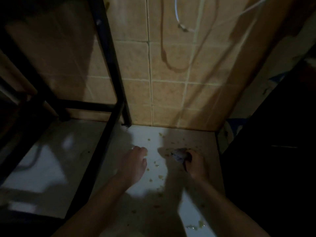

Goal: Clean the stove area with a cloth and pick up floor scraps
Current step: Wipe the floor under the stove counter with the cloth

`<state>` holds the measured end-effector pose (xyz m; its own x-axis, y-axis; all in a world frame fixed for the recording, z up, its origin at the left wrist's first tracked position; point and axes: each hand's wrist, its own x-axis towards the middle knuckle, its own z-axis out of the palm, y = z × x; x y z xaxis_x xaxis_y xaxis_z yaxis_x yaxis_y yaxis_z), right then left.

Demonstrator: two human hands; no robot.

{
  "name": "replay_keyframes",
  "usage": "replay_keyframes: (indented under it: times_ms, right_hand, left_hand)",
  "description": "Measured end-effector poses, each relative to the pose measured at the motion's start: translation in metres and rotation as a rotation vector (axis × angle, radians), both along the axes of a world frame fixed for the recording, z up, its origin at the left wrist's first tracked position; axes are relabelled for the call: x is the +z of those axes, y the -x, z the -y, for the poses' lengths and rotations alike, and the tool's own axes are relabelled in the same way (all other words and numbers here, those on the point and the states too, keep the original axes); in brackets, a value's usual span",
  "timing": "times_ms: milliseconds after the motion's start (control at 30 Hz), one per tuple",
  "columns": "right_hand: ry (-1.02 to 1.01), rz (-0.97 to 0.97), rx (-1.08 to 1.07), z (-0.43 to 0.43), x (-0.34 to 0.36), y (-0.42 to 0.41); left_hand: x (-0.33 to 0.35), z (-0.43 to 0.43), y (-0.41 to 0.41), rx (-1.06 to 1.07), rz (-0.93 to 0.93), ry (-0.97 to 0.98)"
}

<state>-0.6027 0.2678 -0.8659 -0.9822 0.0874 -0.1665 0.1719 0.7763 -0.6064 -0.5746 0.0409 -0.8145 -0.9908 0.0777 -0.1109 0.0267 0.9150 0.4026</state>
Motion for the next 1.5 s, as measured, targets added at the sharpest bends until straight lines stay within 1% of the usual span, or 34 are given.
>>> replay_keyframes:
  times_ms: [67, 167, 333, 500, 633, 733, 833, 933, 1033, 1133, 1233, 1267, 1400, 1500]
  right_hand:
    - [-0.018, -0.050, -0.018, 0.000, -0.026, 0.017]
    - [-0.044, -0.059, -0.028, -0.001, -0.044, 0.035]
    - [-0.111, -0.074, -0.032, 0.002, -0.058, 0.051]
    - [-0.121, -0.117, 0.040, 0.015, -0.085, 0.083]
    - [-0.166, -0.105, 0.007, 0.027, -0.100, 0.109]
    - [-0.146, -0.127, -0.019, 0.039, -0.109, 0.127]
    - [-0.123, -0.157, -0.032, 0.058, -0.121, 0.145]
    - [-0.090, -0.113, -0.053, 0.081, -0.132, 0.156]
    - [-0.143, -0.056, 0.000, 0.104, -0.144, 0.160]
    - [-0.216, -0.021, 0.152, 0.117, -0.150, 0.159]
    - [-0.298, -0.100, 0.366, 0.124, -0.156, 0.151]
    - [-0.317, -0.122, 0.409, 0.124, -0.157, 0.149]
    - [-0.416, -0.139, 0.435, 0.119, -0.156, 0.148]
    - [-0.482, -0.165, 0.389, 0.107, -0.157, 0.147]
  left_hand:
    - [-0.028, 0.004, 0.012, -0.008, 0.003, 0.019]
    - [-0.053, 0.005, 0.021, 0.023, 0.037, 0.021]
    - [-0.072, 0.004, 0.028, 0.005, -0.002, 0.048]
    - [-0.098, 0.015, 0.033, -0.024, -0.077, 0.098]
    - [-0.112, 0.021, 0.035, -0.025, -0.017, 0.160]
    - [-0.120, 0.025, 0.037, -0.044, 0.005, 0.175]
    - [-0.129, 0.031, 0.042, -0.005, -0.009, 0.168]
    - [-0.137, 0.033, 0.036, -0.031, 0.007, 0.199]
    - [-0.142, 0.034, 0.024, 0.018, 0.064, 0.147]
    - [-0.146, 0.039, 0.023, 0.039, 0.125, 0.213]
    - [-0.145, 0.041, 0.026, 0.049, 0.150, 0.212]
    - [-0.146, 0.041, 0.026, 0.037, 0.154, 0.212]
    - [-0.144, 0.031, 0.019, 0.018, 0.140, 0.171]
    - [-0.143, 0.025, 0.013, 0.000, 0.118, 0.152]
